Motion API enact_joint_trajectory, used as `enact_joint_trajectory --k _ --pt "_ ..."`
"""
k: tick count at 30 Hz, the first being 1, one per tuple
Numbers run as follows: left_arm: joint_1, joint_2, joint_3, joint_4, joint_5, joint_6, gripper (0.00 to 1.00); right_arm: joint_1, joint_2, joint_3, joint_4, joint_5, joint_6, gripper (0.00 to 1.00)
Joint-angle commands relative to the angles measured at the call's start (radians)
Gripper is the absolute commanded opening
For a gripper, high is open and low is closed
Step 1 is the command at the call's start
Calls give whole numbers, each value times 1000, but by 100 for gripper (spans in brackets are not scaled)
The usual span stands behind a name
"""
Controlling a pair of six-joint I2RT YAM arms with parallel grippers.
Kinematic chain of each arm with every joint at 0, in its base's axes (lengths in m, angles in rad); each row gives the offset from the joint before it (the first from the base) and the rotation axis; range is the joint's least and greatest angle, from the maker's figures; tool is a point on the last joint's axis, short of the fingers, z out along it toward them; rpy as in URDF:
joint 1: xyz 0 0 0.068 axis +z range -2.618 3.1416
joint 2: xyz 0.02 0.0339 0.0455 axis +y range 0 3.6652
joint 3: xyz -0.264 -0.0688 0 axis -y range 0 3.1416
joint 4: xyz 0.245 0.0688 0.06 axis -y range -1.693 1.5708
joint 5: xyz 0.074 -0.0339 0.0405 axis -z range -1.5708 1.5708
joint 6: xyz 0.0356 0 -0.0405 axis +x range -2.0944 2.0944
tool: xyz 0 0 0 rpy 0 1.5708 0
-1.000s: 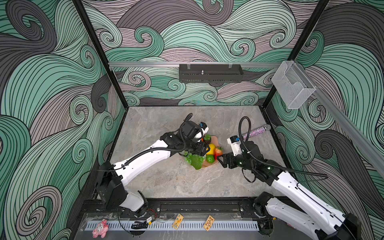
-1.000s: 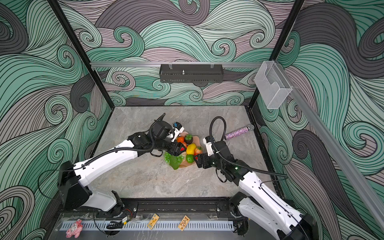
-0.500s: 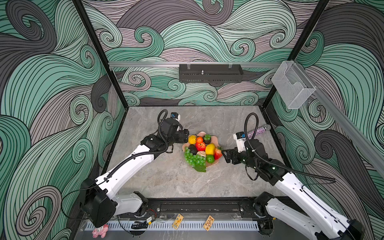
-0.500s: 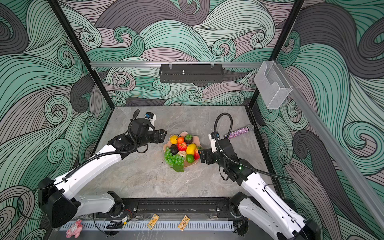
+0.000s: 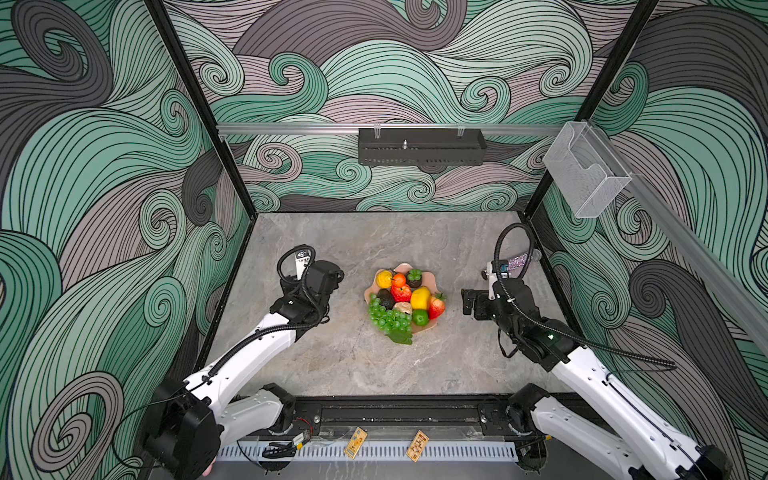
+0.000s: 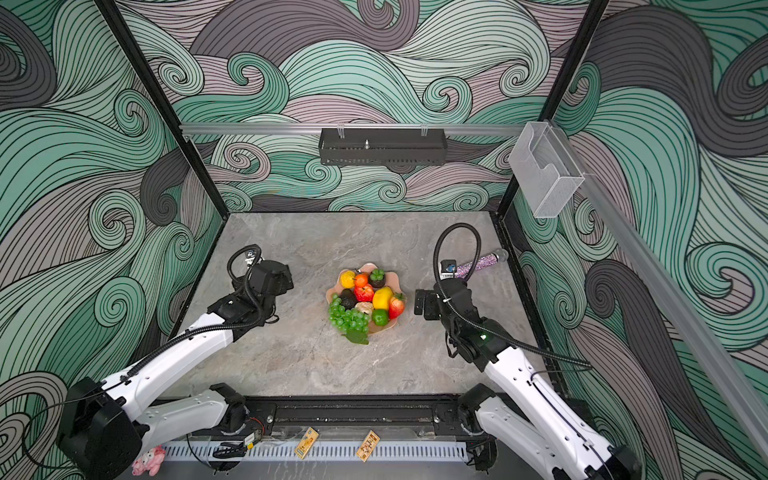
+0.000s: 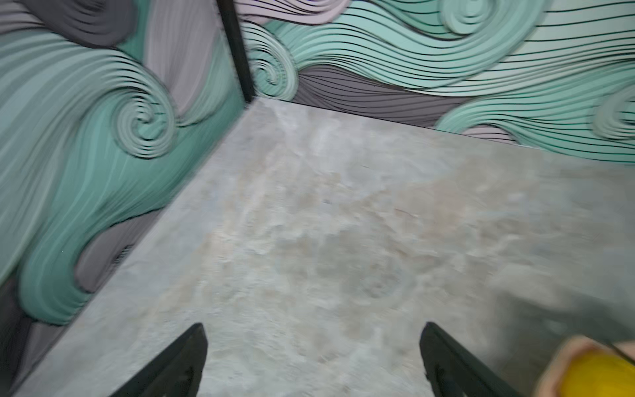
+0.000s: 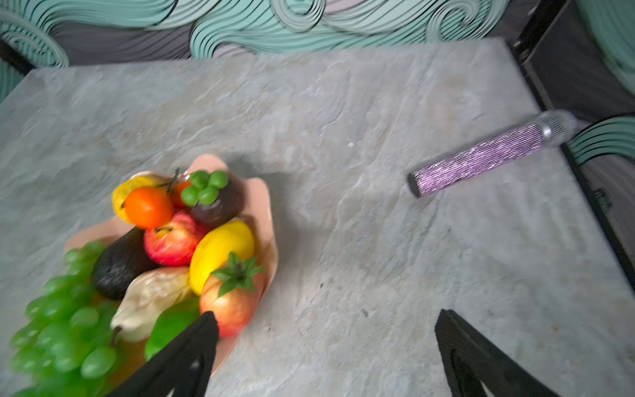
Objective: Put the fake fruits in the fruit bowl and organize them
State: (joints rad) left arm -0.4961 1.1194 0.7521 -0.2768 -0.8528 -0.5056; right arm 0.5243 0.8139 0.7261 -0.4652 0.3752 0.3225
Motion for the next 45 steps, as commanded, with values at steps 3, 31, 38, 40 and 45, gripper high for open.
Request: enact_joint_trajectory --k 3,31,38,40,45 --pt "109 71 -28 140 -281 42 99 -63 54 -10 140 233 -40 99" --pt "488 389 -188 768 436 381 99 -444 715 -392 1454 -189 -367 99" --pt "492 385 -215 810 436 381 99 -477 711 -332 1311 -186 -320 99" --pt "494 385 -214 807 437 381 99 -476 743 -353 1408 -184 -327 99" --pt "519 435 -333 1089 554 429 99 -475 729 -344 1364 -185 -324 99"
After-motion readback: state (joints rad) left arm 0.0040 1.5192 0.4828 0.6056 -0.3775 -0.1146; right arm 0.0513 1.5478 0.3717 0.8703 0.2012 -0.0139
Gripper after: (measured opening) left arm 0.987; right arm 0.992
